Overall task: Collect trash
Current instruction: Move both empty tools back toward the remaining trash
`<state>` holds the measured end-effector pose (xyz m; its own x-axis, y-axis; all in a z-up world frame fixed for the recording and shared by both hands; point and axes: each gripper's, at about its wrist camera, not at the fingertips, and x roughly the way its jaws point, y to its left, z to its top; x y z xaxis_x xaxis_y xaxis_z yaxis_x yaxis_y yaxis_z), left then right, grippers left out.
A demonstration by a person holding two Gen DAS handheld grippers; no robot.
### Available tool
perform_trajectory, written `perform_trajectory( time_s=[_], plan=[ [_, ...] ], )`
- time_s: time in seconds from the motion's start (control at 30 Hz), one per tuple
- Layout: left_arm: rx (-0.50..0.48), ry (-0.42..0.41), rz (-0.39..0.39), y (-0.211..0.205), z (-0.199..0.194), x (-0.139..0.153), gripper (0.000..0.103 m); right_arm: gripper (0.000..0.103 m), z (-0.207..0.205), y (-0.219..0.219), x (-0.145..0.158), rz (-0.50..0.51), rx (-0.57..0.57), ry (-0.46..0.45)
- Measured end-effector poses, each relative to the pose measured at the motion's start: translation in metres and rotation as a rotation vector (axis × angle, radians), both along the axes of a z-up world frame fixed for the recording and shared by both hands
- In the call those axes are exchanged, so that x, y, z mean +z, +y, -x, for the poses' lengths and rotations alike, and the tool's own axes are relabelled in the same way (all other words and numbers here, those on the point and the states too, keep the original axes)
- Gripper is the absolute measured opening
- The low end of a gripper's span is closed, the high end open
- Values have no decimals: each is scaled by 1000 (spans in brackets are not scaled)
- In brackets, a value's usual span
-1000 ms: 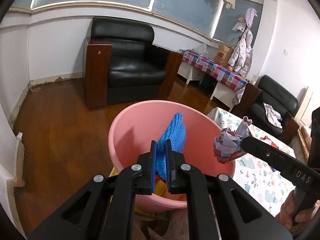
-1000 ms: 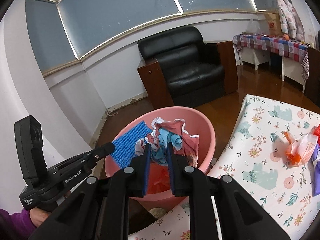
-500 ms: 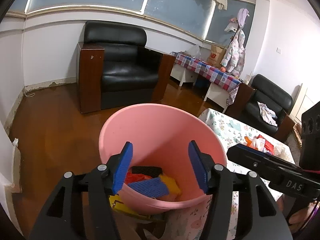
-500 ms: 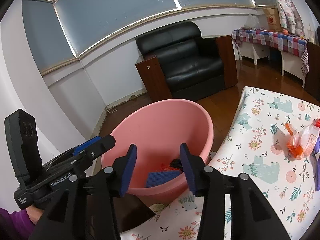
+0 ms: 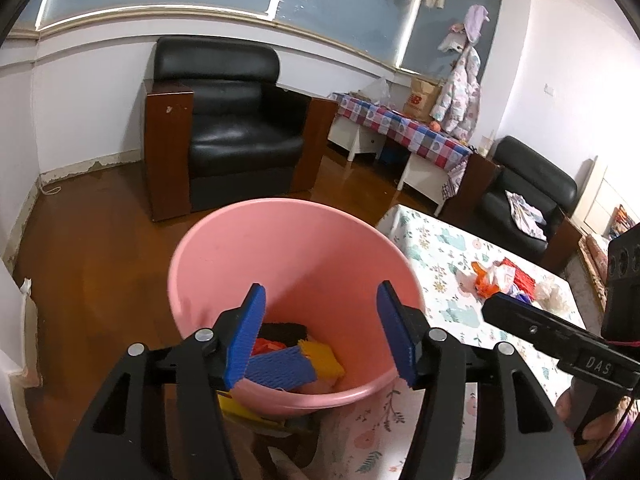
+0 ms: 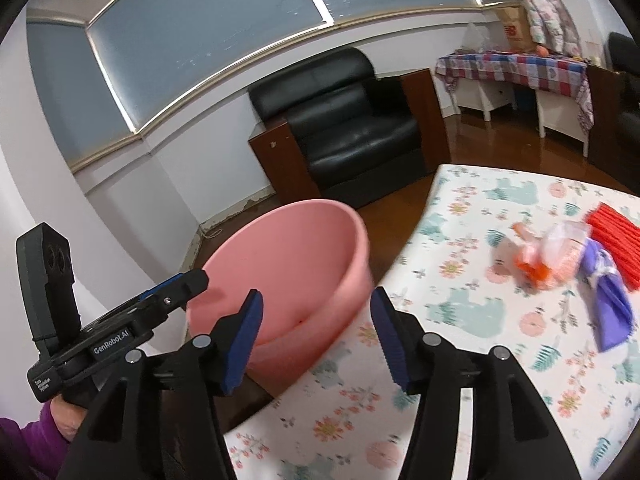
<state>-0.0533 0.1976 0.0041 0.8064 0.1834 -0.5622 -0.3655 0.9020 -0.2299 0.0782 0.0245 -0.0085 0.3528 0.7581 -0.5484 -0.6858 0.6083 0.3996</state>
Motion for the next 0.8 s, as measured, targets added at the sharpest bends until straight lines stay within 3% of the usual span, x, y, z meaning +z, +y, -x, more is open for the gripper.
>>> perform_trajectory(
  time_s=[0.17, 0.5, 0.8],
  plan=[
    [-40, 14, -58, -19, -7, 3, 58, 58, -2, -36, 2, 17, -77, -15],
    [-163, 5, -60, -57, -20, 7, 58, 58, -12, -143, 3, 52, -340, -63],
    [-221, 18, -86, -85, -32, 7, 58, 58, -23, -205, -10, 60, -488, -33]
  ],
)
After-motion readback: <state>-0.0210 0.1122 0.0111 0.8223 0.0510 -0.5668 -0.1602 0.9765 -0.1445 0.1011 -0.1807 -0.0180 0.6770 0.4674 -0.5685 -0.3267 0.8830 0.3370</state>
